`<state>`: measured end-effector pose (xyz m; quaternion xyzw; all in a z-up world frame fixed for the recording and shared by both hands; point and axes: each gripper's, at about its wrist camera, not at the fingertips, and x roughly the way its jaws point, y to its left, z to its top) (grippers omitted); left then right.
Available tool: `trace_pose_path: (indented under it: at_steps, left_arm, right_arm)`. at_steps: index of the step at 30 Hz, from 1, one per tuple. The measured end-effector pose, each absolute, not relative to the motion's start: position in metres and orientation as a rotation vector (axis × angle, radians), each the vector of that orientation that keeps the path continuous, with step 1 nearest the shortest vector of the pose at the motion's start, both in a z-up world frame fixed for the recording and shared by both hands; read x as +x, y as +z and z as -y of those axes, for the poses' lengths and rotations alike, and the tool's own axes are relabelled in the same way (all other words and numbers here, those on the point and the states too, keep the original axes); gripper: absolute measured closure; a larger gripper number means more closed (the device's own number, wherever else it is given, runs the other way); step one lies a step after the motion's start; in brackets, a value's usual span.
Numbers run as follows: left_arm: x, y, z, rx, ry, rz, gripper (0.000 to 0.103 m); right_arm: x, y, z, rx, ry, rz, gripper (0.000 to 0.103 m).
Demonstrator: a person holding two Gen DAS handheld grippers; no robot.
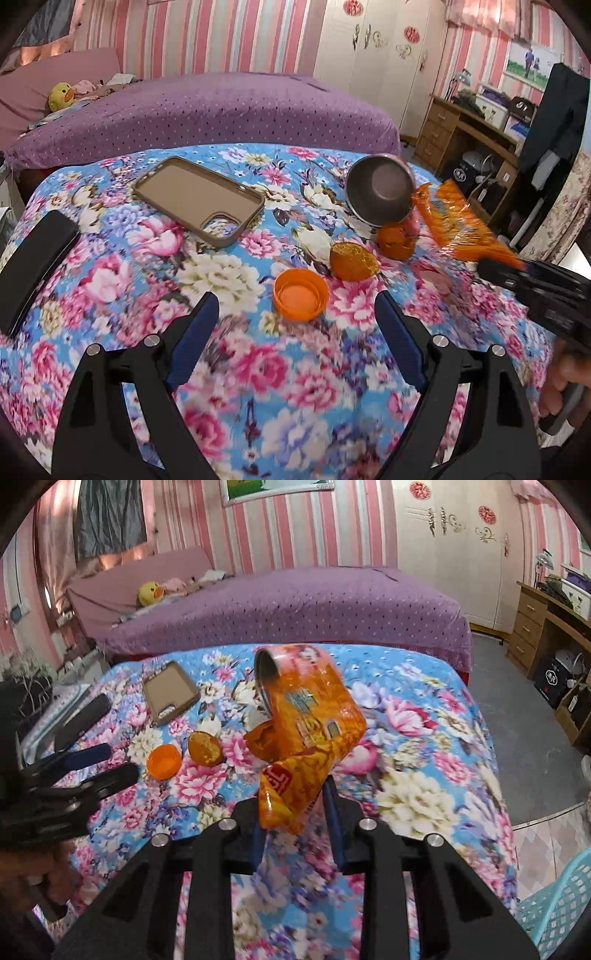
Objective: Collect trash
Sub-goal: 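Grasp the orange snack wrapper with the right tool while the left tool grasps the orange cap, then carry wrapper and cap over the blue basket and open both tools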
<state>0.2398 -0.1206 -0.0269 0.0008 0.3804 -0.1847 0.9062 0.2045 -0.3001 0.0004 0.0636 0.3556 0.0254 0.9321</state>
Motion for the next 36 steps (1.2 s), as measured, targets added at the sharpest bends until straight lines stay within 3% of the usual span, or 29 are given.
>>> trace_pose_path:
  at_steps: [4,8,10,26,36]
  left_arm:
    - [0.258,-0.040,0.136,0.051,-0.372,-0.849,0.020]
    - [0.266,-0.054,0.146,0.091,-0.373,-0.899,0.045]
    - [0.266,-0.053,0.146,0.085,-0.384,-0.890,0.064]
    - [0.187,0.005,0.112,0.003,-0.423,-0.706,0.064]
    - [0.141,0.015,0.155,-0.009,-0.533,-0.670,0.064]
  right_arm:
    - [0.199,-0.002,0.318,0.155,0.047,-0.728,0.075]
    - [0.192,0.003,0.322,0.163,0.071,-0.702,0.075]
    - [0.188,0.003,0.324,0.170,0.080,-0.697,0.075]
    - [0.142,0.031,0.314,0.132,0.076,-0.574,0.075]
    - [0.071,0.054,0.348,0.083,-0.050,-0.467,0.075]
